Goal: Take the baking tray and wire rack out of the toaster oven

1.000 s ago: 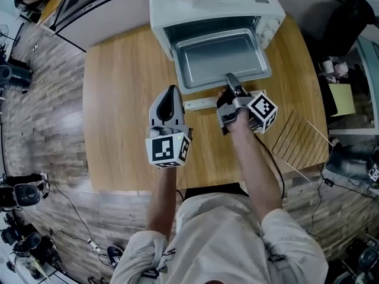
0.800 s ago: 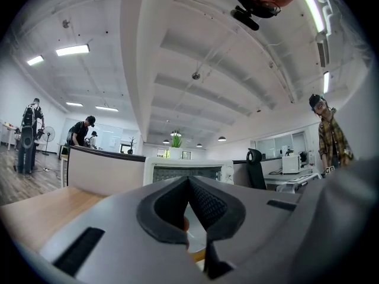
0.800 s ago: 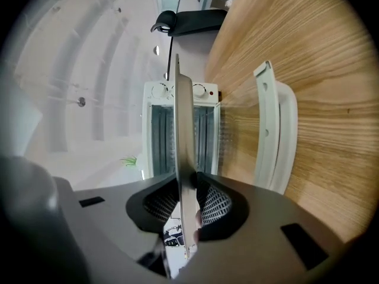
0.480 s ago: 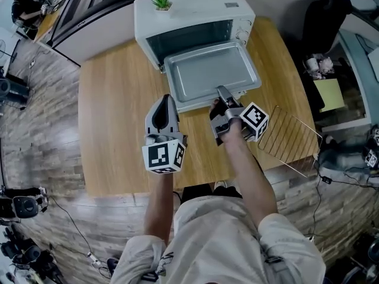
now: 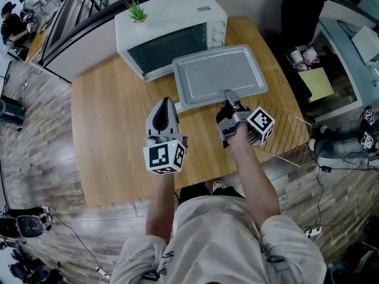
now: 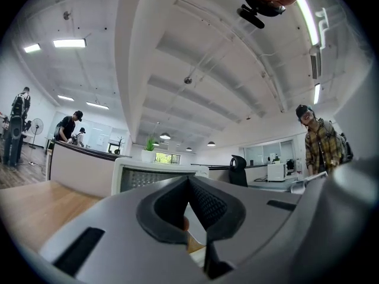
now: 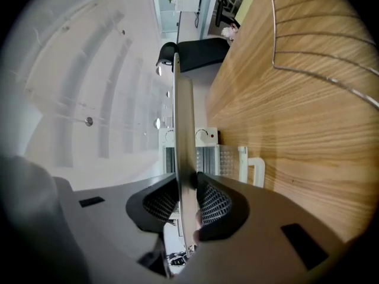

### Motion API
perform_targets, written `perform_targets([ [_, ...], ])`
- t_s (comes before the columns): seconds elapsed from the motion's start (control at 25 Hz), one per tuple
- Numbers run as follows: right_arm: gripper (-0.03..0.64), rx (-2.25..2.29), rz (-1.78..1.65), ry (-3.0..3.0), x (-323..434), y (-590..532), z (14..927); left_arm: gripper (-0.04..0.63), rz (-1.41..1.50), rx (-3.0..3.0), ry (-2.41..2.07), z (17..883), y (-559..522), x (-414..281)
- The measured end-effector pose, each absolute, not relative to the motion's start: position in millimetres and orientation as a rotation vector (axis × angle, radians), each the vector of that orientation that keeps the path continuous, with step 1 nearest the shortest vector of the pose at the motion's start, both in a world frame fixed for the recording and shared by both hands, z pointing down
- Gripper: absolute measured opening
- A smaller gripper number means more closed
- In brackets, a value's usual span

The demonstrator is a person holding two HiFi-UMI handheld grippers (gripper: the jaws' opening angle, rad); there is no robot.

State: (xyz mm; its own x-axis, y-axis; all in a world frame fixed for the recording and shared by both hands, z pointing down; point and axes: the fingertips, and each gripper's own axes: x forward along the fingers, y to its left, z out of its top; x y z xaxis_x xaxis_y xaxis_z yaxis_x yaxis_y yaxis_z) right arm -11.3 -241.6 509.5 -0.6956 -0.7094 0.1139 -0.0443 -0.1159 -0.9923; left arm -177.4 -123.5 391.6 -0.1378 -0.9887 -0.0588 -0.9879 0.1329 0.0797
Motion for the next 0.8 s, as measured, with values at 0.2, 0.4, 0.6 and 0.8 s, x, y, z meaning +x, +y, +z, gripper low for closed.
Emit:
perform_targets([
  [0.2,0.101,-0.899,-1.8,1.611,41,-249,508,0.014,-0.164,2.151,-2.273,389,-143,-143],
  [0.4,0.103,-0.978,-1.729,1.553,98,-248,506,0.014,-0.169,2.246,-2.158,392,-162,-102],
  [0.6,0.103,-1.047,-1.666,1.483,152,-245,505,0.014,-0.161,2.355,-2.031,389,-181,-53],
  [0.8,0.104,-1.1,-1.625,1.432,195,-238,507,0.014,-0.16,2.412,-1.951,389,-190,-20],
])
